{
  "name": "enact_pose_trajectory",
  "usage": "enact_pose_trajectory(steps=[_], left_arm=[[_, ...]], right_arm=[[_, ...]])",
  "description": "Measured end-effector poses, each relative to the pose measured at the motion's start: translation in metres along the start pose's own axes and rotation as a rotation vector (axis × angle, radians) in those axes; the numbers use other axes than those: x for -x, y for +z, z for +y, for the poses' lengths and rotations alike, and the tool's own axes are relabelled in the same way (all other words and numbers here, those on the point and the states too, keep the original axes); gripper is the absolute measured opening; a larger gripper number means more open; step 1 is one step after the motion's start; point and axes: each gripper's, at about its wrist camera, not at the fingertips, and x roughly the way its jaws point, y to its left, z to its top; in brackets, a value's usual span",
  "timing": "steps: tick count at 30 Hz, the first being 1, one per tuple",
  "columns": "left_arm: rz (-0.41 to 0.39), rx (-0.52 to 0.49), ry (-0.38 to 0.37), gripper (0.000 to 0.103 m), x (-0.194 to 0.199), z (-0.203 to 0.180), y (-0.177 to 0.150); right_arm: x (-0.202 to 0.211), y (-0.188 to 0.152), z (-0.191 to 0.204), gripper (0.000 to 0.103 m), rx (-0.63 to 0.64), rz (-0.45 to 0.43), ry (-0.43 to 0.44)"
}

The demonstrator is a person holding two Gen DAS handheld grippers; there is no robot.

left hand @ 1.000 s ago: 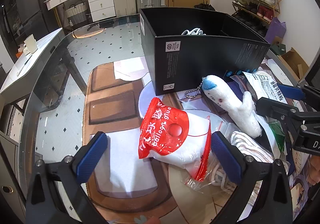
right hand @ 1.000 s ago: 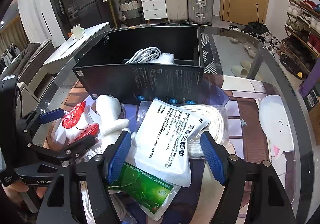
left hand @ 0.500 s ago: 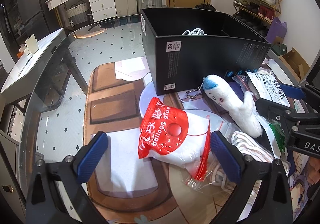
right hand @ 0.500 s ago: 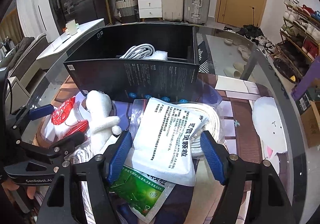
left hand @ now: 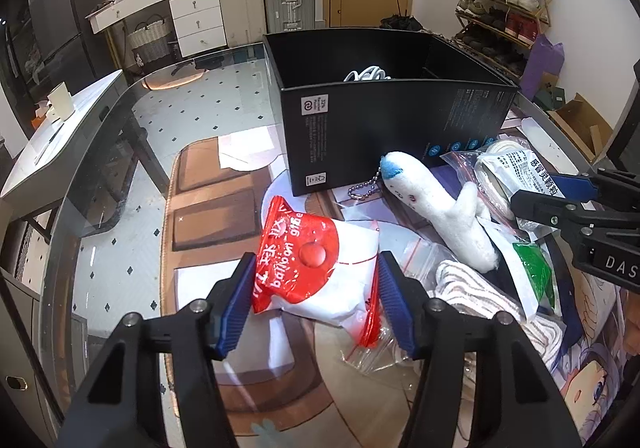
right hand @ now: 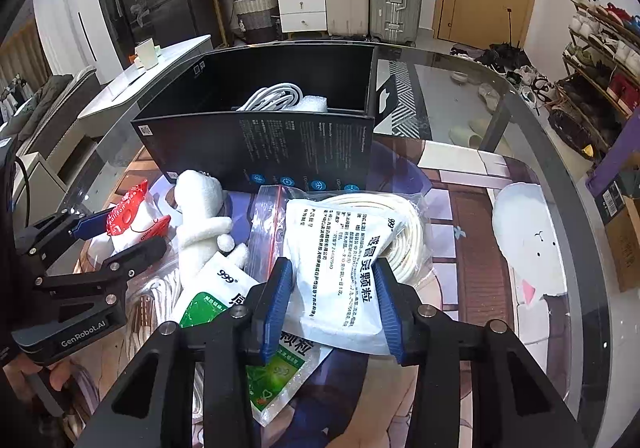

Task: Organize soft objects
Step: 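Close the right gripper on the white packet while the left gripper closes on the red-and-white bag, then lift the red-and-white bag with the left gripper while the right gripper carries the packet over the box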

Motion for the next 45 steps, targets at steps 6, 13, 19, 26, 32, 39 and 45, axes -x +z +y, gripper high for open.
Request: enact_pose_trajectory(steps=[6,13,19,26,32,39,45], left_arm=[[-0.007,0.009,-0.021,0.048,0.003,0.001,-0.001],[-0.019,0.046,-0.056,0.046,0.009,0.007,-0.005],[-0.026,0.042,-0.044,0.046,0.012,0.007,-0.008],[-0.036,0.033,-0.036,0.046,0.016,0.002,-0.007],[-0.042,0.040,-0.045,0.046,0.023,0.003,-0.006],[-0.060,0.054,-0.041,0.046,0.035,0.004,-0.003],[-0.078,0.045,-0.036,0.046,0.044,0.000,0.001]], right_arm=[[0.004,0.000,0.000,0.034,0.003,-0.004,0.002],[0.011,-0.002,-0.002,0.033,0.004,-0.013,0.009],[0.023,-0.001,-0.006,0.032,-0.007,-0.037,0.034],[0.036,-0.001,-0.008,0.032,-0.014,-0.057,0.053],[0.039,-0.003,-0.004,0.032,-0.014,-0.059,0.068],[0.041,-0.005,0.003,0.032,-0.001,-0.062,0.086],[0.047,-0.004,0.004,0.032,0.003,-0.077,0.099]])
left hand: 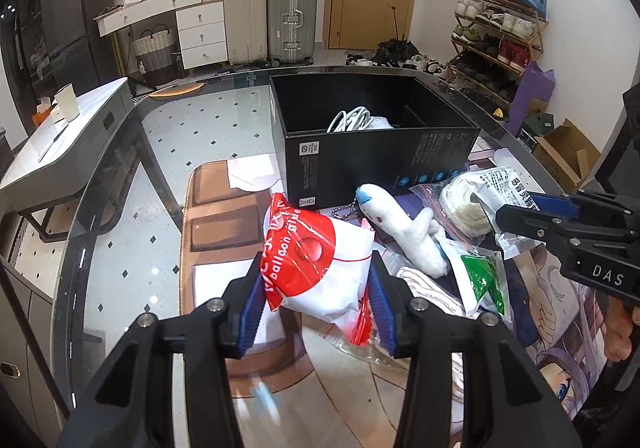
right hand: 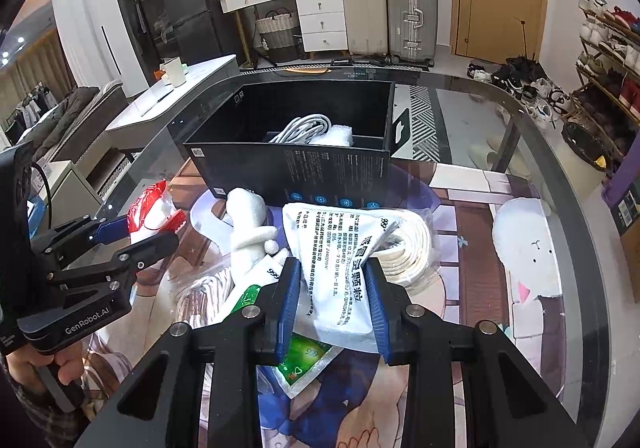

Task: Organize soft objects
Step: 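Lift the red-and-white bag with the left gripper while the right gripper carries the packet over the box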

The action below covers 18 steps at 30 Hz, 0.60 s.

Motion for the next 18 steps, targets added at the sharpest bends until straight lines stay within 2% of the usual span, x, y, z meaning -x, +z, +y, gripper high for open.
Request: enact_pose_trajectory(steps=[18], left_arm=[[-0.033,0.004,0.020,0.046,0.013,-0.008,0.016]], right_arm=[[0.016,0.013,0.012,0.032,0.042,-0.030,0.042]])
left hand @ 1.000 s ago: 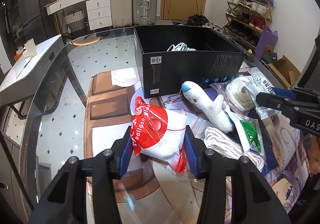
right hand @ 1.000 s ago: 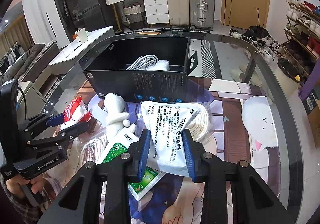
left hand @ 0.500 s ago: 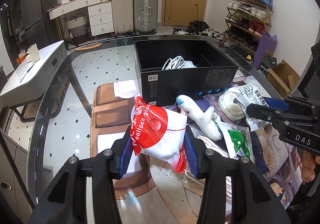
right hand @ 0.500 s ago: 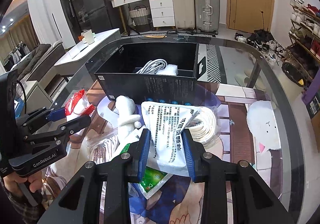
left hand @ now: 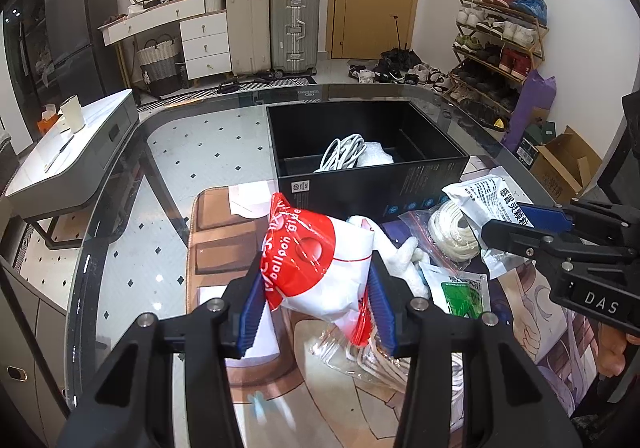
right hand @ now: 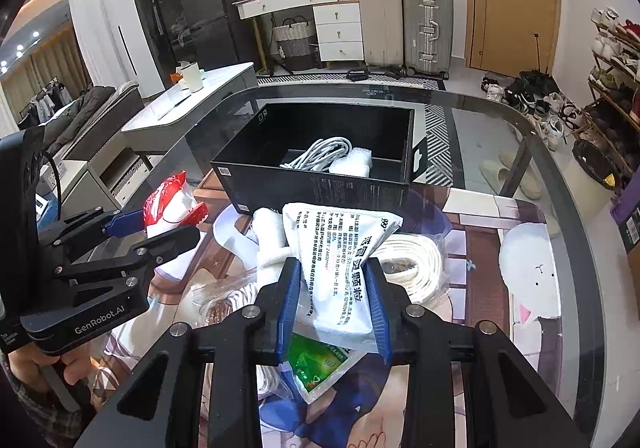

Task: Organize soft objects
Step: 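Lift the red-and-white bag with the left gripper while the right gripper carries the packet over the box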

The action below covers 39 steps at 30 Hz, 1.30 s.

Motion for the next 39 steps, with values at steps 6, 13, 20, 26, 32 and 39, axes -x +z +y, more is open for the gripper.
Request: enact_pose_trajectory(steps=[6,13,20,26,32,39], left_arm=[[-0.014,-0.007,0.009,0.046,0.005,-0.003,0.008],[-0.030,-0.014,0.021,0.046,0.011,-0.005,0.017],[-0.042,-0.014,0.037,0.046,0.015,-0.007,0.023],[-0.055,-0.023,0.049,0.046,0.018,-0.010,0.032],[-0.069,-0.025,0.049,0.046,0.021,-0.011,0.039],[-0.082,-0.022,0.052,0.046,0.021,-0.011,0.043]], right_arm=[[0.005,0.008,0.002,0.032,0.016,-0.014,0.006],[0.012,0.016,0.002,0.032,0.023,-0.031,0.008],[0.020,0.023,0.000,0.032,0.031,-0.048,0.006],[0.022,0.028,-0.003,0.032,0.033,-0.056,0.005],[0.025,0.036,-0.006,0.032,0.036,-0.069,0.004],[0.027,0.045,-0.007,0.032,0.040,-0.083,0.003]])
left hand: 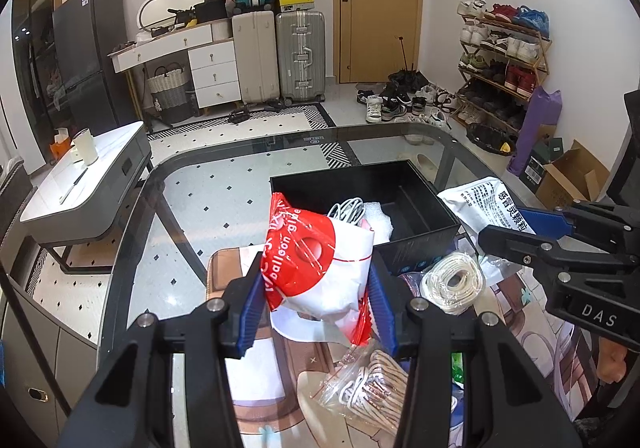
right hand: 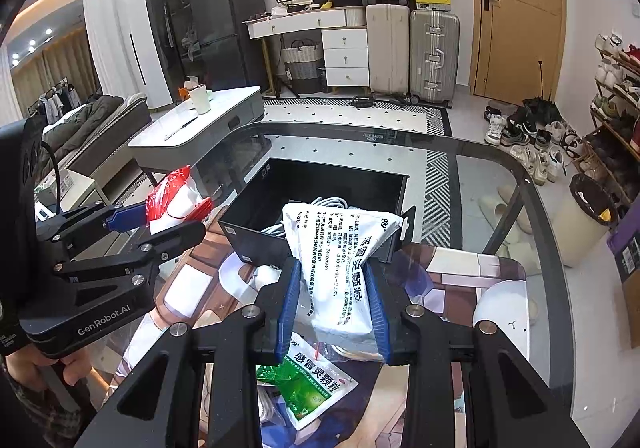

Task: Organize soft objects
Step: 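Lift the red-and-white bag with the left gripper while the right gripper carries the packet over the box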

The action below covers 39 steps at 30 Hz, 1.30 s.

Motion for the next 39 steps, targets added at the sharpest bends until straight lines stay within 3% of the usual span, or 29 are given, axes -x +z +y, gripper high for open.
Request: enact_pose_trajectory(steps=[39], left_arm=[[-0.018,-0.015,0.003,0.046,-0.033,0.010,0.039]], right_arm=[[-0.014,0.026,-0.011,0.032,0.001,-0.021,0.016]])
